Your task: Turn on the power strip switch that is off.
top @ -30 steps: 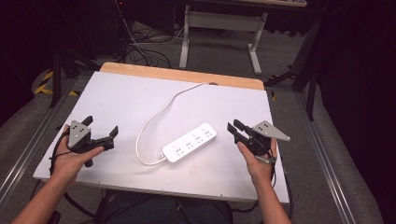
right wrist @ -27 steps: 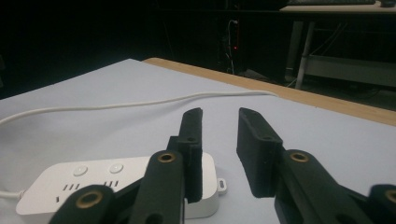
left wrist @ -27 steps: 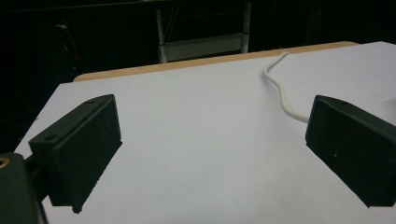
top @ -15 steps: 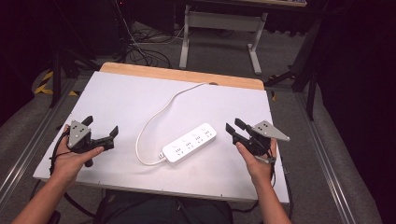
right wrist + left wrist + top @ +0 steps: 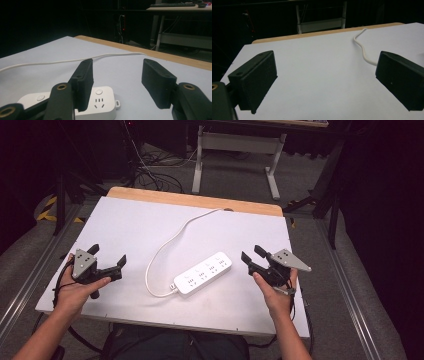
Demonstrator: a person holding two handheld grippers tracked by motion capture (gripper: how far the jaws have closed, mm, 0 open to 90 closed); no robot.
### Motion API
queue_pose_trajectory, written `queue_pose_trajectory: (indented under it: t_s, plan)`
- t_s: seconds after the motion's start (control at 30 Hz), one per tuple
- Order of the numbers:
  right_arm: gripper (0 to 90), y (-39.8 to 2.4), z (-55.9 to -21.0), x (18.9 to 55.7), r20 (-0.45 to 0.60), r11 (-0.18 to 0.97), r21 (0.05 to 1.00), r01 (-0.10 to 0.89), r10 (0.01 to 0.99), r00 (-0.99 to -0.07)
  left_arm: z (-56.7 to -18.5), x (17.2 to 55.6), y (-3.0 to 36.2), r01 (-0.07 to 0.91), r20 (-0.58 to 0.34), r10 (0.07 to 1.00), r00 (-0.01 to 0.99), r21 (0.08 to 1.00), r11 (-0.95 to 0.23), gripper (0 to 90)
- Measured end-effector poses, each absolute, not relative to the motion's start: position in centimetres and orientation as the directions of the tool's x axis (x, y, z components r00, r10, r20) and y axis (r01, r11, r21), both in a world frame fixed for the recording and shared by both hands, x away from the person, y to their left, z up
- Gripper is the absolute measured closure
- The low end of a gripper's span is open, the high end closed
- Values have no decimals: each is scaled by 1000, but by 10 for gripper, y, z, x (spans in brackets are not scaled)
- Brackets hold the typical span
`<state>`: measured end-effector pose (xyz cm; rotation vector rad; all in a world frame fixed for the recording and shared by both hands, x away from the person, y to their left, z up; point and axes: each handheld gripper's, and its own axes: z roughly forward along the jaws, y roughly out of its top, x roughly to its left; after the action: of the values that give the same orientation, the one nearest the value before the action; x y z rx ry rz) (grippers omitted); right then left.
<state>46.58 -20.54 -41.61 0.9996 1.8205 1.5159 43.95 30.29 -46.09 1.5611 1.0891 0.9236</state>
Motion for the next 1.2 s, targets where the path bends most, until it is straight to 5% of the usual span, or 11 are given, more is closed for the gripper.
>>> queue_pose_trajectory:
  t_s: [0.57,0.63,0.67,1.2]
  plan:
    - [273,-205,-416,466,26,86,983,163,811,-584,-461,439,303,203,51,950,308,972,-118,41]
    - [167,-205,-417,466,22,92,983,161,803,-596,-461,440,303,204,50,950,307,972,-117,41]
    - [39,-204,-418,466,-9,130,981,144,770,-637,-461,440,303,204,50,950,307,972,-117,41]
    - [39,-204,-420,465,-33,142,984,111,746,-666,-461,440,303,203,51,950,309,972,-118,41]
